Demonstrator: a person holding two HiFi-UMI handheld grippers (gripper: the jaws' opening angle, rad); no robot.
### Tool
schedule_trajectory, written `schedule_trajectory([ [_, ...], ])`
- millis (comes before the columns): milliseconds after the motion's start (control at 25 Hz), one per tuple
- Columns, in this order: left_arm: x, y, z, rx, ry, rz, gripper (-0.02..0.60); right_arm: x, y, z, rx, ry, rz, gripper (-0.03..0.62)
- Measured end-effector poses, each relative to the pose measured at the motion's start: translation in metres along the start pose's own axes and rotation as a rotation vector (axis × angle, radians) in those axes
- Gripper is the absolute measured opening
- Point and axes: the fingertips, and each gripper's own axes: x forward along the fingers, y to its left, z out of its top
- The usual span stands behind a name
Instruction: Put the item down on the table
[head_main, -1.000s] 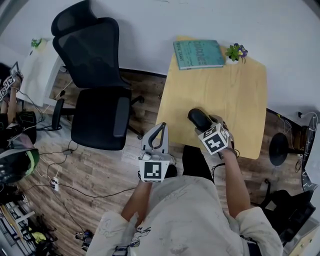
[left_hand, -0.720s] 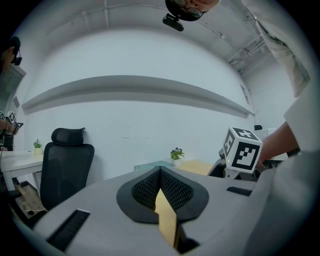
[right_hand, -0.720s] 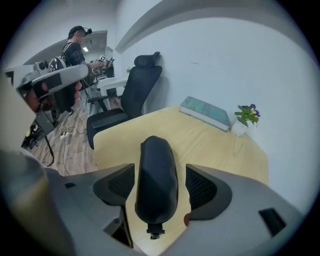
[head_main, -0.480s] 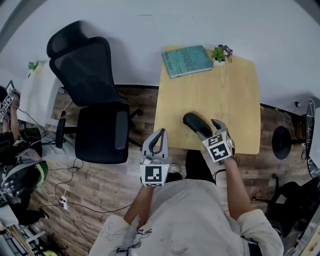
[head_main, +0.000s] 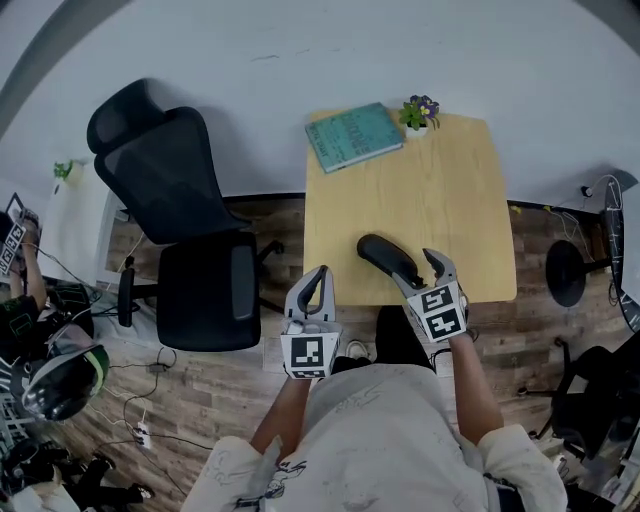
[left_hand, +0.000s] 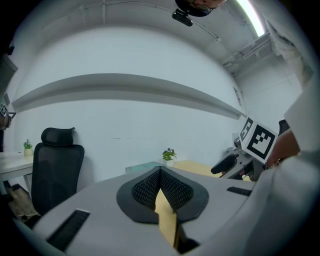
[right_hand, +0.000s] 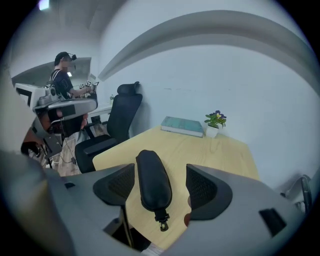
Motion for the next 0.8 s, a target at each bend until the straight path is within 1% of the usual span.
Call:
schedule_trajectory([
  [160,0.003,-0.006,0.003,0.010,0.002,-0.015,0.008,-0.016,-0.010,0.010,0.040,-0.099,-0.050,0.331],
  [480,0.005,-0.012,0.009,0.028,-0.009,-0.044,0.006,-0.051,-0.027,0.029,0.063,-0.284,-0.178,0.331],
  [640,0.005,-0.012,0.005,0.030,-0.003,-0.047,0.006,-0.068,-0.029,0.038,0.053,-0.344,-0.213,0.331],
  [800,0.005,-0.010,0.010,0.037,-0.015,-0.041,0.006,-0.087,-0.037,0.050,0.067,-0.408,-0.249,0.331],
])
